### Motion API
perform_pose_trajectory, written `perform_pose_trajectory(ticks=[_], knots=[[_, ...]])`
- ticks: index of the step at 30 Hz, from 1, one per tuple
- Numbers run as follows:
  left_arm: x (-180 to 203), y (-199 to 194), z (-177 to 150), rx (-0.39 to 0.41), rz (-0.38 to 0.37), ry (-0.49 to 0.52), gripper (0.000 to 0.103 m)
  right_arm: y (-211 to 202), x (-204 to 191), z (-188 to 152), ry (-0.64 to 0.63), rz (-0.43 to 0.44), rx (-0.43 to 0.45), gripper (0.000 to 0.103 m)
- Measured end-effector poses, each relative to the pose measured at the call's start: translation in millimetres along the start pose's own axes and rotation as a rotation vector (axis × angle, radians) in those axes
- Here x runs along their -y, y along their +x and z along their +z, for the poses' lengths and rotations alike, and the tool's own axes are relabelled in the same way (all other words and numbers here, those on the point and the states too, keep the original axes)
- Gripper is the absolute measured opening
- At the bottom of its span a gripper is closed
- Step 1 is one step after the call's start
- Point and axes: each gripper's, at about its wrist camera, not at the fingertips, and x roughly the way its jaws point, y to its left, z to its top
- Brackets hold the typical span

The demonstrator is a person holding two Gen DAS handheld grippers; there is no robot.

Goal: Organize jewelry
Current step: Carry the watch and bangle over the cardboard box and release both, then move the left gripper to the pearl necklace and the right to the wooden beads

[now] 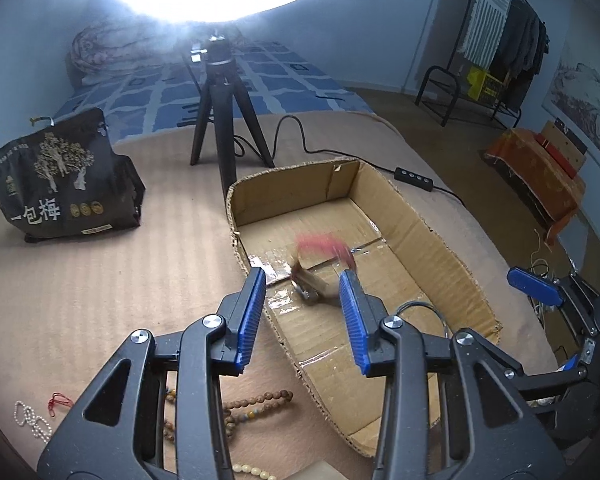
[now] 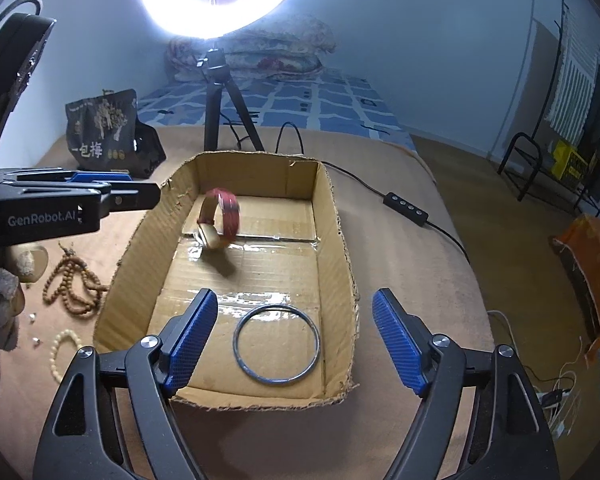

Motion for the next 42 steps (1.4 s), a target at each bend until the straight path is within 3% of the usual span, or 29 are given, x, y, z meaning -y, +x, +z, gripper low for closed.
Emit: perform_pose_trajectory(ticks=[9,17,31,42], knots=[[-8,-30,-3,0.038,0.02,0.0,0.038,-24,-9,1,0.002,-0.005,0.026,0.08],[-33,-81,-13,0.107,0.069,0.021,0.039,-59,-31,3,-0.021,0.021,0.079,0.08],[-149,-166,-67,0.136,0.151,-0.101,0.039,-78,-97,-3,-0.093,0.187,0.086,0.08],[-227,-180,-121,0.089,0.23,-0.202,0.045,-52,-151,1,-0.203,0.248,0.027,0.08]])
